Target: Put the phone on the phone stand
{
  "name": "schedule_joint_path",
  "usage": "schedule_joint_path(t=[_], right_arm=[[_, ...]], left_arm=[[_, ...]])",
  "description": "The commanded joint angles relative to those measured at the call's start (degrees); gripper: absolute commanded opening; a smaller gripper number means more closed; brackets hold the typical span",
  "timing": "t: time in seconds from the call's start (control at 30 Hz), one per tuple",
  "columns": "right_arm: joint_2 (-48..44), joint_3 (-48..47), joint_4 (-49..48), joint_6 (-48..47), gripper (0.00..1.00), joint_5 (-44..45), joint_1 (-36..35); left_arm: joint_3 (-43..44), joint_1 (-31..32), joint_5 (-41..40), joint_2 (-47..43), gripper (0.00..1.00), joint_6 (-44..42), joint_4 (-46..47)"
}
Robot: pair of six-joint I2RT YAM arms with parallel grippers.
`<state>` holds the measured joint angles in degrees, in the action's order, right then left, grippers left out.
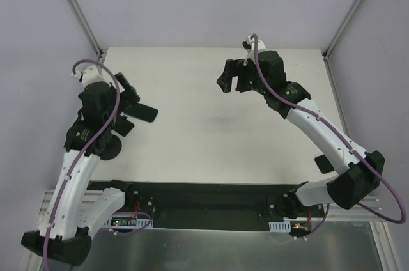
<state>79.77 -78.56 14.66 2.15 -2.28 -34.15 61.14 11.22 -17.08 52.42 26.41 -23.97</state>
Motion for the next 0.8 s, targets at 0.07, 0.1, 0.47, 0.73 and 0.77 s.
schedule_joint_path(t=[0.07,0.1,0.47,0.73,0.77], right_arm=[[-5.4,0.3,0.6,-5.0,0.96,0.7,0.0],[-5.8,0.5,0.6,-5.3,0.96,1.2,0.0],[-9.1,2.7,0.1,-5.7,0.96,1.9,0.0],[-11.7,4.7,-1.0,-6.5,0.96,5.2,0.0],[-11.9,4.9,-1.0,-6.9,0.96,5.6,0.0]], left_arm=[[-1.4,-0.9,-13.1,-11.6,0.98,3.1,-22.2],[0.5,-0.9,-14.0,-11.5,0.97,4.4,-24.5],[-1.6,-3.4,-12.2,-11.0,0.89,19.0,-42.7],[-4.5,-9.3,-13.1,-8.1,0.65,16.2,-37.1],[-4.8,-10.2,-13.7,-7.5,0.62,15.7,-36.8]])
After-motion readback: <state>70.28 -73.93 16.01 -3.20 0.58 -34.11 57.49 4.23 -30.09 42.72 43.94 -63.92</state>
